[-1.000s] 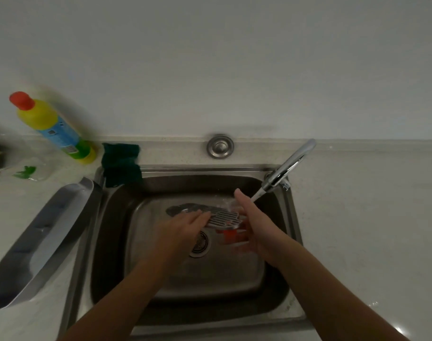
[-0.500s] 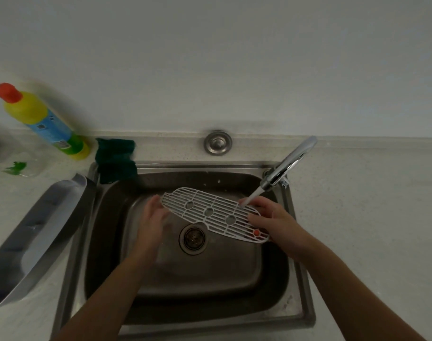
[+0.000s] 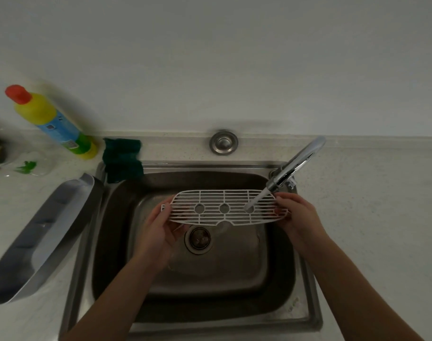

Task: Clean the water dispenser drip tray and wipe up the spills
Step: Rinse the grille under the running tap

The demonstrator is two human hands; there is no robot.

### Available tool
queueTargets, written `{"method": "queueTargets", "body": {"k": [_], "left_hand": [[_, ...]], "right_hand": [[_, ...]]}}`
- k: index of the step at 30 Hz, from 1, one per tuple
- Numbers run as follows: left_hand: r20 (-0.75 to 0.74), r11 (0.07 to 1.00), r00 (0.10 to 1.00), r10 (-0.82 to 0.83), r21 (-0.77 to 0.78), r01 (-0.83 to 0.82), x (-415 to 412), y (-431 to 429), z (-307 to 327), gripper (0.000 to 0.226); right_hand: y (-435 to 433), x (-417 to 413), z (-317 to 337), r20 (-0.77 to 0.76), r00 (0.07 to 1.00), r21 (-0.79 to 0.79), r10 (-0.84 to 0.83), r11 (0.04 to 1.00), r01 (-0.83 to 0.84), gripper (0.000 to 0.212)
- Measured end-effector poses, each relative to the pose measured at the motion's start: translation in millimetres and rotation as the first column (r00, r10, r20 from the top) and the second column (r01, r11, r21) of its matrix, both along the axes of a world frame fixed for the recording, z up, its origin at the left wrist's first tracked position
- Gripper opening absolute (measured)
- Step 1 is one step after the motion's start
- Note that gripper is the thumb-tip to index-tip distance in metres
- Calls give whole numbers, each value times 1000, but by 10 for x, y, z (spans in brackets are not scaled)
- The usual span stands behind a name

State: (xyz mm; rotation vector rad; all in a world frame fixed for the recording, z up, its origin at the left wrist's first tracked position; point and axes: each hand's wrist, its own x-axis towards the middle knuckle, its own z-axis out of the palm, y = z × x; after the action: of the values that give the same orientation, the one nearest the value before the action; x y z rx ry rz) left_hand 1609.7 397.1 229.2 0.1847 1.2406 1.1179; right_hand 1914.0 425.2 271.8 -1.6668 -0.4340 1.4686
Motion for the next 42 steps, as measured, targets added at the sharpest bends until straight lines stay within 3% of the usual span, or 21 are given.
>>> {"method": "queueTargets", "body": {"k": [3, 5, 9, 11, 14, 18, 23, 28, 35, 38, 42], "left_hand": [[65, 999, 998, 13, -40, -10, 17, -80, -73, 34], [46, 993, 999, -15, -112, 20, 44, -109, -157, 30], [42, 968, 996, -73, -238, 80, 161, -107, -354, 23], [39, 968, 997, -69, -240, 77, 232, -82, -410, 16], [29, 981, 998, -59, -186, 64, 325, -9, -416, 18], [92, 996, 994, -65, -58, 70, 438, 114, -200, 24], [61, 972, 974, -220, 96, 214, 492, 92, 303, 25], [-48, 970, 972, -231, 68, 234, 342, -79, 489, 23], [-139, 986, 990, -21, -170, -3, -328, -404, 94, 23], [-147, 984, 989, -7, -179, -19, -502, -538, -48, 23], [-155, 992, 988, 13, -121, -32, -578, -548, -47, 20]], "right_hand": [[-2, 14, 120, -150, 980, 47, -134, 989, 142, 21], [-50, 32, 206, -151, 979, 101, -138, 983, 154, 22], [-262, 62, 355, 56, 997, 220, -45, 975, 31, 21], [-408, 82, 385, 198, 980, 268, 7, 961, -62, 21], [-636, 161, 357, 297, 955, 285, 3, 954, -92, 23], [-862, 335, 126, 327, 940, 188, -92, 982, 30, 31], [-893, 433, -206, 380, 921, 26, -83, 997, 79, 27], [-527, 328, -287, 327, 944, -98, -41, 992, 77, 17], [42, -240, 43, 360, 916, 41, 180, 977, -208, 13], [47, -462, 172, 368, 889, 133, 273, 930, -341, 16], [-164, -556, 149, 433, 856, 161, 282, 910, -381, 17]]}}
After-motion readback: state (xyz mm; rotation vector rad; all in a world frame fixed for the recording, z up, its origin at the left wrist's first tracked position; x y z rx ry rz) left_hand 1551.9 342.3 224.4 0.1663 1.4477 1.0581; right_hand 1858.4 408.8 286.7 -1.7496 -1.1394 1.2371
